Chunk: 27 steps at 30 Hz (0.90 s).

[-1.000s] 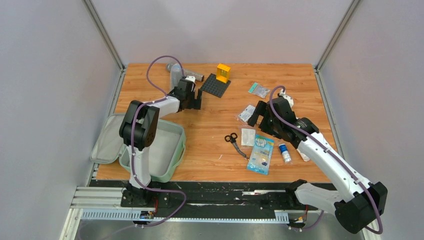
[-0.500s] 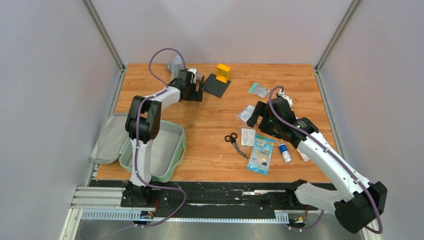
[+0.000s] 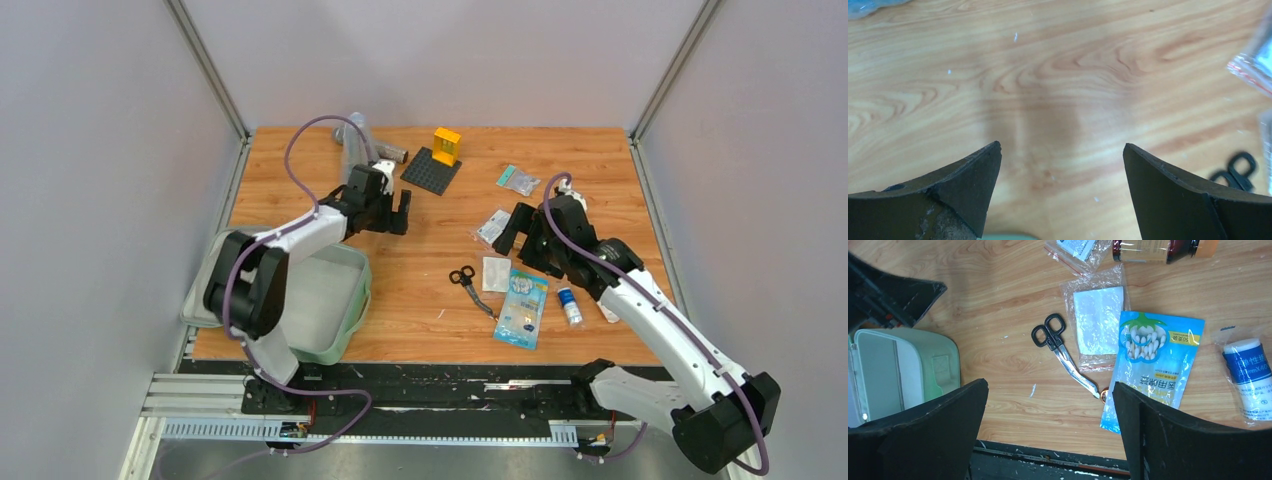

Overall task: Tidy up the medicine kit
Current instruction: Adjust the distractor at the center of the board.

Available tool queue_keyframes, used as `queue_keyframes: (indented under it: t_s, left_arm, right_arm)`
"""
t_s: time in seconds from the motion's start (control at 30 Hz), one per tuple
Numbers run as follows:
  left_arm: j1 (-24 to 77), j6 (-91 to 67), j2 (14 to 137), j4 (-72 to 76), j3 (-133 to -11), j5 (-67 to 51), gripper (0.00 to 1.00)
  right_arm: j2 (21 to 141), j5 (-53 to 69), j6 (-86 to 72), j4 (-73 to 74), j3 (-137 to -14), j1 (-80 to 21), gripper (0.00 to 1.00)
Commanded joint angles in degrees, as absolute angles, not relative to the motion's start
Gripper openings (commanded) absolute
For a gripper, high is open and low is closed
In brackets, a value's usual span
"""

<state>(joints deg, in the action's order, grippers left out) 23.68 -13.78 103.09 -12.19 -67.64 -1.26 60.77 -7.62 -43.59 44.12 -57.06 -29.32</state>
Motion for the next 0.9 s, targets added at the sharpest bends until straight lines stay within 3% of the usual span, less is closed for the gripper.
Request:
queue_keyframes:
  t_s: [0.0, 0.33, 0.5, 0.87]
  left_arm:
    - [24.3, -19.74, 87.99, -11.78, -61.05, 4.08, 1.0]
    - [24.03, -34.46, 63.91, -26.82, -49.94, 26.23, 1.0]
    - [22.45, -39.69, 66.05, -32.45, -48.47, 25.4, 1.0]
    - [15.42, -39.18, 78.28, -28.21, -50.05, 17.57, 1.0]
  right_arm:
    - [58.53, -6.28, -45.01, 44.21, -57.24, -29.07, 1.0]
    - [58.51, -5.18, -45.55, 43.83, -56.83, -29.03, 1.0]
    - [59.36, -4.39, -45.44, 43.56, -57.06, -29.1, 1.0]
    - [57.69, -4.98, -44.91, 43.64, -56.07, -29.07, 1.0]
